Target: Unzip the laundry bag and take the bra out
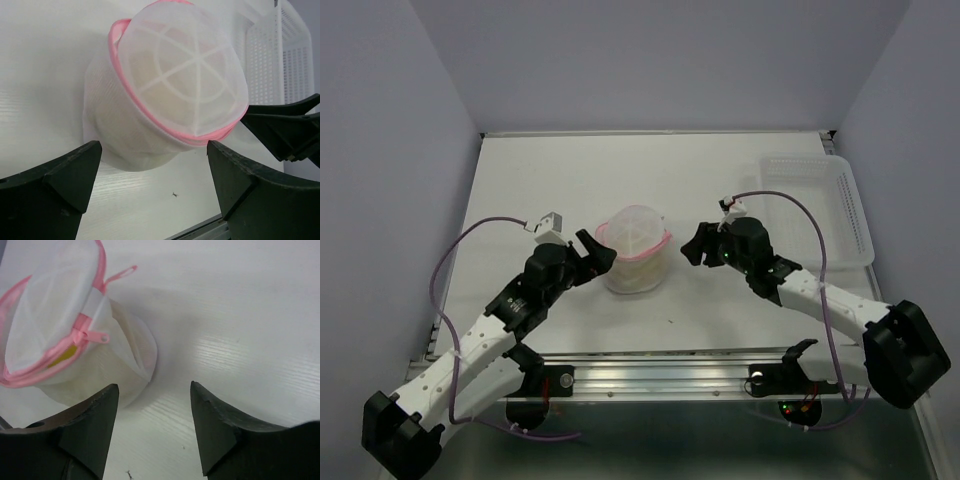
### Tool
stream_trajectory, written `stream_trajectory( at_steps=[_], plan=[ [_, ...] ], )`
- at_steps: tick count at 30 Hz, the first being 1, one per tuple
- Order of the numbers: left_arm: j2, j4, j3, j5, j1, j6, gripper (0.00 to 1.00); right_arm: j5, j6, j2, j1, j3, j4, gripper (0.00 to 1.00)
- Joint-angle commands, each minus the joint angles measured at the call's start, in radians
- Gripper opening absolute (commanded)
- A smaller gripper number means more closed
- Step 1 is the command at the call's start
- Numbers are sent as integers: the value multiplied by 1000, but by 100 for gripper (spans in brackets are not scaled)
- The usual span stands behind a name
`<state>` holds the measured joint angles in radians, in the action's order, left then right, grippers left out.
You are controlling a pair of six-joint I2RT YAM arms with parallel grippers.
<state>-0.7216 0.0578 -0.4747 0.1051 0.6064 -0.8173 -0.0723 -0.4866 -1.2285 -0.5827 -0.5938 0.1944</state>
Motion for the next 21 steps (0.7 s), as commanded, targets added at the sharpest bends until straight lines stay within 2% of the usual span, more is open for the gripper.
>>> stream_trajectory(
  at_steps=[1,5,6,9,13,21],
  plan=[
    [14,112,-139,85,-20,110,99,66,55,90,-3,-35,-123,71],
    [-102,161,-298,71,-83,248,99,123,77,182,-3,-77,-223,87],
    [-128,169,-321,64,-97,248,99,124,77,199,-3,-81,-231,87],
    [-238,203,-386,28,-163,322,97,128,75,254,-3,-93,-263,96],
    [-344,203,-374,-36,-215,340,91,120,82,293,-3,-106,-286,98],
    [-438,117,-286,-192,-255,333,76,106,83,304,-3,-86,-293,99]
  ],
)
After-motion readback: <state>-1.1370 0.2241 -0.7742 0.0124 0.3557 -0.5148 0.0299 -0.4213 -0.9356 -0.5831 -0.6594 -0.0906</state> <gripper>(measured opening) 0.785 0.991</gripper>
